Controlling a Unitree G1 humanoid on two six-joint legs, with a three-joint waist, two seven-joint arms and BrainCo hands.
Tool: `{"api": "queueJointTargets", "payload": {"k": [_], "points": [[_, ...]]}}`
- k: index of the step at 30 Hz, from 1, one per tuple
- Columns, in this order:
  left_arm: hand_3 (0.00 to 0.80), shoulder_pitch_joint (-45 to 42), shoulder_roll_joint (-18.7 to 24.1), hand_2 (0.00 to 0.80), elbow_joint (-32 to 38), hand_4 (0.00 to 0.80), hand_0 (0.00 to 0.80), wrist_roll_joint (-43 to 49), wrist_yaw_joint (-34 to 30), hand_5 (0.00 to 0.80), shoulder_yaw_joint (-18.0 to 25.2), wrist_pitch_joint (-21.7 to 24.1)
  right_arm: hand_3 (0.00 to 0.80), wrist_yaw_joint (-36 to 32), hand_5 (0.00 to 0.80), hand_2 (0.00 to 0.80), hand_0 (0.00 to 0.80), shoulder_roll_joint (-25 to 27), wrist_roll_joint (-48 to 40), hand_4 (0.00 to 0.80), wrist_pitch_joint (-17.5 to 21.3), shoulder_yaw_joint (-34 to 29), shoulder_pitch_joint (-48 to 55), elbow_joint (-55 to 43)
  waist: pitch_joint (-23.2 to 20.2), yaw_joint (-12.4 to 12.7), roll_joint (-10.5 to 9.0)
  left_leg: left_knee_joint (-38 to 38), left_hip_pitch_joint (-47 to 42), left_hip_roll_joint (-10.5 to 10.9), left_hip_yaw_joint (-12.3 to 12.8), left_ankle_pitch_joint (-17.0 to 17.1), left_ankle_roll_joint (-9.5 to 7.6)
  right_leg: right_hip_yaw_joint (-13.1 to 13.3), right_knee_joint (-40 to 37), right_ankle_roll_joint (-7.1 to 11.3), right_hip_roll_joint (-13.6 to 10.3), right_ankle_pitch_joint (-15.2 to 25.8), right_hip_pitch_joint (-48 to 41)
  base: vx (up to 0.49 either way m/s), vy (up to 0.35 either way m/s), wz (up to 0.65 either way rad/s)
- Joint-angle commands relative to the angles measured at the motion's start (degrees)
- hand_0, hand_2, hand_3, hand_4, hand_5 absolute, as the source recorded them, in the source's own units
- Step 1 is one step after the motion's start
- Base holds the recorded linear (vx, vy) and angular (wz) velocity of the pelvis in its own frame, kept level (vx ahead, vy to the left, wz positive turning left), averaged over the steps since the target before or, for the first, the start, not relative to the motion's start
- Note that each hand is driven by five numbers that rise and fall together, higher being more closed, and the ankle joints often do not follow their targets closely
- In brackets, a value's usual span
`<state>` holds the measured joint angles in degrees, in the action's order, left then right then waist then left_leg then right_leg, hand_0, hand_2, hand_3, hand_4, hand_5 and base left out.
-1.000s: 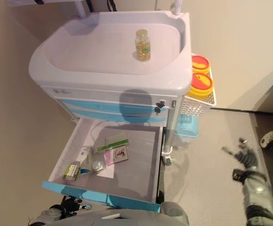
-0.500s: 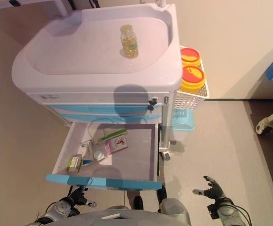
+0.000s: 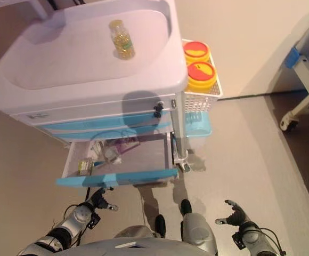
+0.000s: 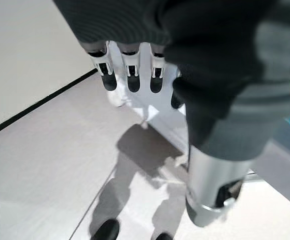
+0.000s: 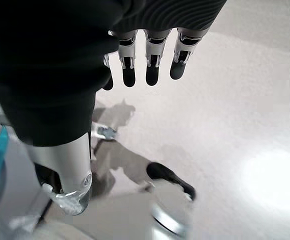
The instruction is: Open the drawer and pick up the medicine
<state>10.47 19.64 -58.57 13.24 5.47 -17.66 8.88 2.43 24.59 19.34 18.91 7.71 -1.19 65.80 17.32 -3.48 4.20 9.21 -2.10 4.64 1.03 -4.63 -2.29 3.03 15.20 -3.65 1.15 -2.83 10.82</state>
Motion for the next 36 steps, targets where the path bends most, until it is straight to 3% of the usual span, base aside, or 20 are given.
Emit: {"api": "queueJointTargets", "payload": {"k": [1,6,13,19,27,36], "points": [[0.0,3.68,3.99,0.0,5.09,0.0,0.0,-5.47,4.87,0.0,4.29,1.87,0.0,0.82,0.0,0.0,0.0,2.8,0.02,0.0,2.12,3.99,0.41,-3.63,0.51,-2.37,-2.97,12.29,8.11,2.09,-2.02,-8.43,-3.11,-1.31,6.15,3.77,-3.46,-4.28,2.41,-0.036,0.119,-0.34],[0.0,8.26,9.51,0.0,11.17,0.0,0.0,-8.52,8.93,0.0,4.85,1.38,0.0,1.89,0.0,0.0,0.0,4.92,-1.9,0.0,1.93,6.12,-1.54,-6.28,4.34,-2.38,-3.38,22.82,18.57,4.24,-2.49,-11.11,-4.73,0.49,17.82,2.74,-1.81,-7.06,12.45,-0.048,0.109,-0.33],[0.0,20.52,24.49,0.0,19.8,0.0,0.0,-17.72,13.24,0.0,9.0,-2.41,0.0,3.73,0.0,0.0,0.0,9.67,-6.63,0.0,-0.15,8.22,-1.79,-16.92,8.55,-2.71,-4.34,40.99,36.32,6.34,-1.38,-15.26,-5.71,0.84,33.51,0.57,2.07,-10.92,27.62,-0.086,0.064,-0.2],[0.0,34.74,31.67,0.0,15.49,0.0,0.0,-19.49,18.54,0.0,7.13,-7.39,0.0,4.2,0.0,0.0,0.0,10.97,-9.15,0.0,-1.5,10.26,-1.39,-20.46,8.85,-3.76,-5.99,47.54,42.06,5.28,-1.41,-17.33,-6.4,1.27,38.06,-0.2,3.95,-12.14,32.53,0.022,-0.027,0.03],[0.0,41.13,31.95,0.0,9.3,0.0,0.0,-20.74,26.65,0.0,6.07,-4.01,0.0,6.36,0.0,0.0,0.0,8.51,-8.06,0.0,-0.97,13.39,0.48,-18.53,7.59,-4.73,-6.91,42.39,39.27,5.04,-1.88,-14.88,-5.6,2.37,33.38,0.24,5.23,-9.65,30.33,0.048,-0.05,-0.1],[0.0,34.25,25.43,0.0,9.98,0.0,0.0,-24.9,21.9,0.0,9.12,-1.37,0.0,6.69,0.0,0.0,0.0,4.84,-6.06,0.0,1.43,13.77,0.97,-15.1,5.91,-3.74,-6.29,32.52,33.44,5.02,-3.73,-10.68,-3.89,2.73,26.47,1.9,4.34,-7.67,24.84,0.025,-0.075,-0.06]]}}
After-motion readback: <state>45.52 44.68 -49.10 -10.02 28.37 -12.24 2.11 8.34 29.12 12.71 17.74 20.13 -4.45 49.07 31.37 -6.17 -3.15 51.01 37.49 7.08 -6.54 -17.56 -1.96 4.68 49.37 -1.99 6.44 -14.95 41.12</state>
